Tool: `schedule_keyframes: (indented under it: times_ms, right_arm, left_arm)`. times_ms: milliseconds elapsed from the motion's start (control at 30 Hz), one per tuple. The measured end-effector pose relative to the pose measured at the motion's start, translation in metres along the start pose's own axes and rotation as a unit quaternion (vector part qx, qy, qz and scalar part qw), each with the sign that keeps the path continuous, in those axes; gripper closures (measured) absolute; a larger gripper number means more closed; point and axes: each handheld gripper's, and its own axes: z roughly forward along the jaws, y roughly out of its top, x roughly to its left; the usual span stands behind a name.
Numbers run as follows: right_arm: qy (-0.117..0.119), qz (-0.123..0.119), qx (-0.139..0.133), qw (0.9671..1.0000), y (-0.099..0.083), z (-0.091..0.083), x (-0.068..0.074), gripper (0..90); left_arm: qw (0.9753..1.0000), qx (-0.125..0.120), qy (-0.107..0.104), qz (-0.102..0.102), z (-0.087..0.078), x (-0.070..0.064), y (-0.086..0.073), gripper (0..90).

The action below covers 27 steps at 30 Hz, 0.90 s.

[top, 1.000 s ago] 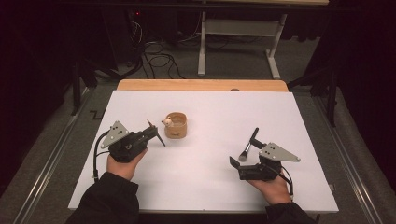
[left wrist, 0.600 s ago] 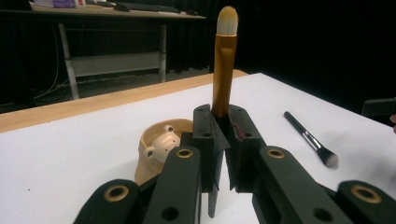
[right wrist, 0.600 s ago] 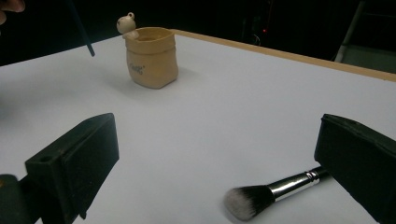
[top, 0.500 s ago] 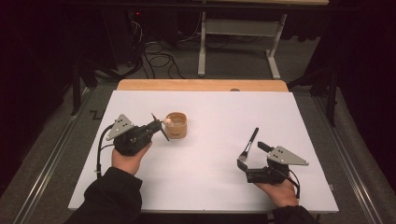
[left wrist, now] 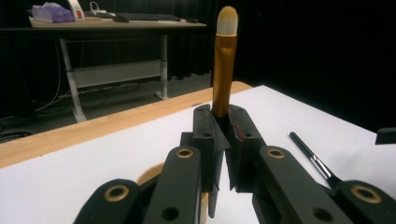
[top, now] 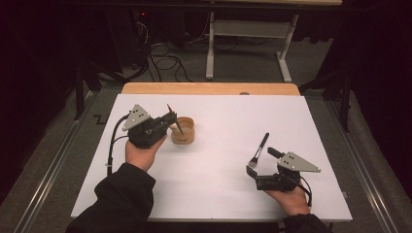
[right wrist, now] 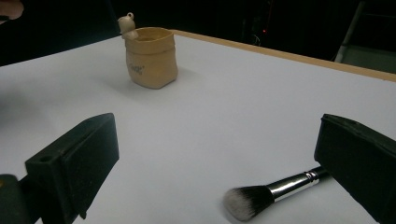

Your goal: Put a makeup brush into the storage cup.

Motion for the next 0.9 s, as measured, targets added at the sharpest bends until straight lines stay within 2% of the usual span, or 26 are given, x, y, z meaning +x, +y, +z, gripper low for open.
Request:
schedule_keyframes:
  times_ms: [533,900]
  right_arm:
    - [0.001,-0.003,0.003,1.0,0.0,0.001,0.0,0.5]
    - [0.0,0.0,0.002,1.0,-0.001,0.0,0.0,0.5]
  left_arm:
    - [0.9996,0.001,0.024,-0.012,0.017,0.02,0.014,83.4]
    - [0.9991,0.005,0.039,-0.015,0.026,0.027,0.011,83.4]
